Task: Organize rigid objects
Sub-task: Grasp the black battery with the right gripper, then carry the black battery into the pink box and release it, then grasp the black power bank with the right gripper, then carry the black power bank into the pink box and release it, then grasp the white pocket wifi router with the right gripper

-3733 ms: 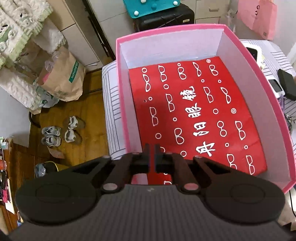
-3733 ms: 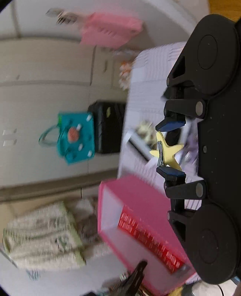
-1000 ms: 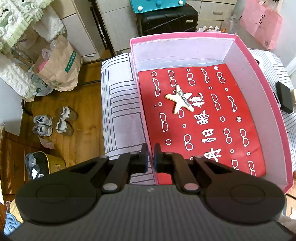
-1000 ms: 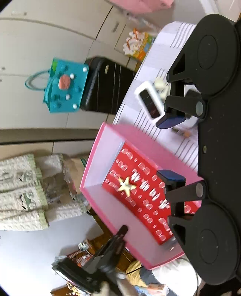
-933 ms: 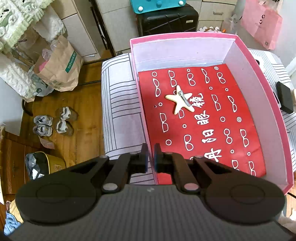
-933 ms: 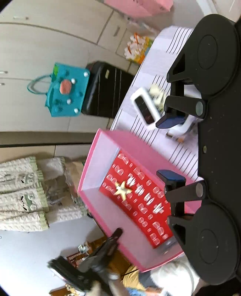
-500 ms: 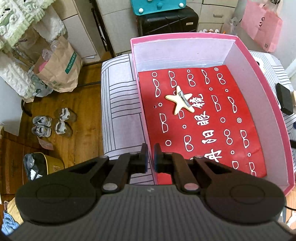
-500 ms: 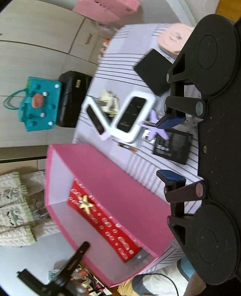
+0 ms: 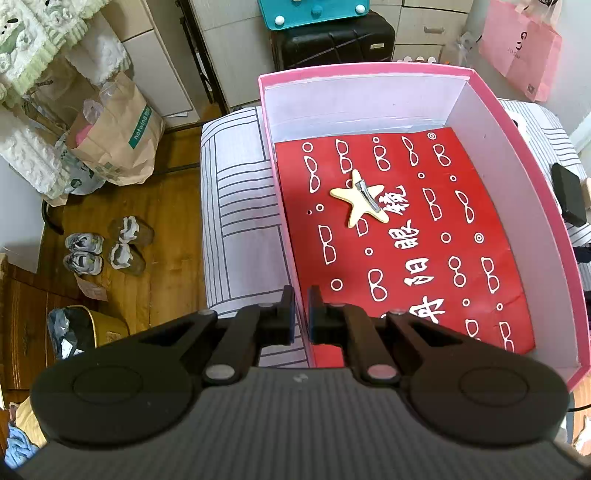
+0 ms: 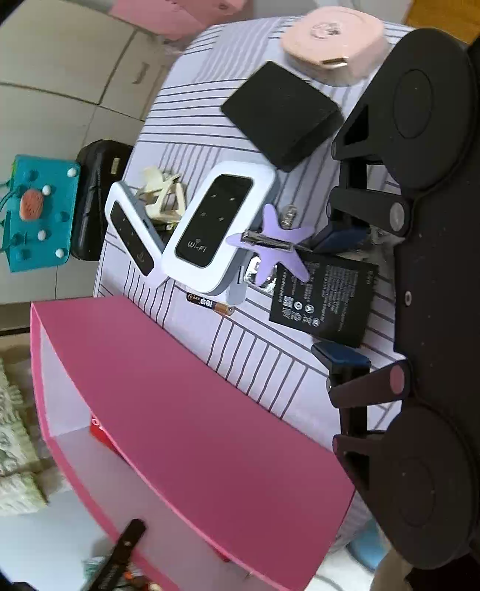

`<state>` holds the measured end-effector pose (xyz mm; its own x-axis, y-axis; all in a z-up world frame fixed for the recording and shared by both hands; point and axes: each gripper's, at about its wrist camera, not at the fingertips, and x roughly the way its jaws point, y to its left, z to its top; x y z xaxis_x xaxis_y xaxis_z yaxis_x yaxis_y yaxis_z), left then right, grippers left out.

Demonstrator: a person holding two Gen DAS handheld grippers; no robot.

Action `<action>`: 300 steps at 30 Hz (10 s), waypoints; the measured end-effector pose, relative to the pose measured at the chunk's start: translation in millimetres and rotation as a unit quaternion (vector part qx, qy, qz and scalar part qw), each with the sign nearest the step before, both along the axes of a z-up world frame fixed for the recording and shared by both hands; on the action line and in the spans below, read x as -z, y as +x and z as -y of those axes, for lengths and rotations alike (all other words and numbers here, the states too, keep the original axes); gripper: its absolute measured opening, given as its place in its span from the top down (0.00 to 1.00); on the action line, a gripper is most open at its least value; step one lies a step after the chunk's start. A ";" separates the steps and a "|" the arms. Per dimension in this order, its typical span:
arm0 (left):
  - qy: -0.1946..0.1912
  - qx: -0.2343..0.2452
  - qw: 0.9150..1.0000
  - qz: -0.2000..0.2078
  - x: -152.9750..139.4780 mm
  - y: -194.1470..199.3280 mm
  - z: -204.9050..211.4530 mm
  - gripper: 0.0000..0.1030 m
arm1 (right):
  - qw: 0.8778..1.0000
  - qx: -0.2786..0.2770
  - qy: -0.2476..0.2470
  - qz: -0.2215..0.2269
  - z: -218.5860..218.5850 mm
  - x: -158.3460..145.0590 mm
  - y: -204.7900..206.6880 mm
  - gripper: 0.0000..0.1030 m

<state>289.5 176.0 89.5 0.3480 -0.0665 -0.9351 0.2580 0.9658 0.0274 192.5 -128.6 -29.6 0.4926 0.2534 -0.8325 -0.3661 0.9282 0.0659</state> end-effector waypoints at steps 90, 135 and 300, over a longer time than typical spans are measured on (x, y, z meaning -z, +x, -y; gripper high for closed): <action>-0.008 0.023 0.999 0.037 -7.4 -16.9 -5.2 0.94 | 0.996 -0.041 0.038 0.063 -35.5 -147.7 61.1 0.45; 0.002 0.022 0.999 0.034 4.3 -19.3 -1.9 0.94 | 0.975 0.203 0.085 -0.037 114.9 -6.6 46.5 0.39; -0.025 0.023 0.999 0.042 15.2 -30.2 -9.2 0.91 | 0.971 -0.232 -0.003 0.056 17.1 -18.7 83.1 0.32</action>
